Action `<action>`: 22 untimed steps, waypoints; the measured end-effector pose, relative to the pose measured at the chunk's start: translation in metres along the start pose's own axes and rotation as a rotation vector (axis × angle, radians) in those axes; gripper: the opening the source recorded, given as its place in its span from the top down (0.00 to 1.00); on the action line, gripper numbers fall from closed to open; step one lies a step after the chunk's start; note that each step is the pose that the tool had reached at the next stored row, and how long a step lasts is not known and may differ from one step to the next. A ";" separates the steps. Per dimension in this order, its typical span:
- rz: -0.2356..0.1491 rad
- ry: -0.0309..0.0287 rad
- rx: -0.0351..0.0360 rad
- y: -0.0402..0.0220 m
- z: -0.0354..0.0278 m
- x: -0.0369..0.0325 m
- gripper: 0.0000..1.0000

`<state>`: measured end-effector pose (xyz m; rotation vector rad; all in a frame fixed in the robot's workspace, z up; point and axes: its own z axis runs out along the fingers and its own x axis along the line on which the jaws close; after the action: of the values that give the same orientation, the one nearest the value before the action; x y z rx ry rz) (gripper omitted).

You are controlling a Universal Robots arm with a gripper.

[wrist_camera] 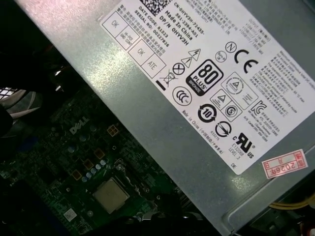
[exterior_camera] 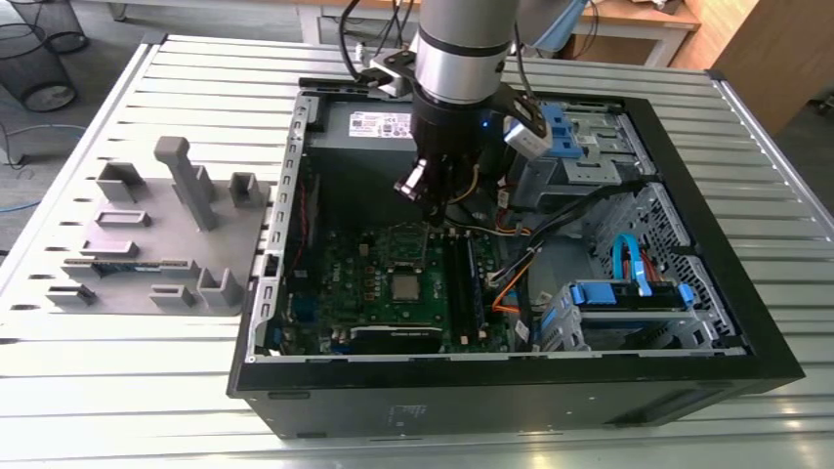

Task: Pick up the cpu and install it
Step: 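Close the cpu cover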

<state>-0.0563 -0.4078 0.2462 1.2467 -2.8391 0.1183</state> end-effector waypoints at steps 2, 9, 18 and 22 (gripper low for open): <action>0.000 -0.0008 -0.0007 0.0000 0.0000 0.0000 0.89; 0.000 -0.0087 -0.0072 -0.0004 -0.0018 0.0006 0.89; 0.000 -0.0199 -0.0105 -0.0017 -0.0016 0.0039 0.89; -0.001 -0.0283 -0.0148 -0.0026 -0.0015 0.0056 0.89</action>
<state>-0.0582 -0.4135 0.2482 1.2569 -2.8578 0.0801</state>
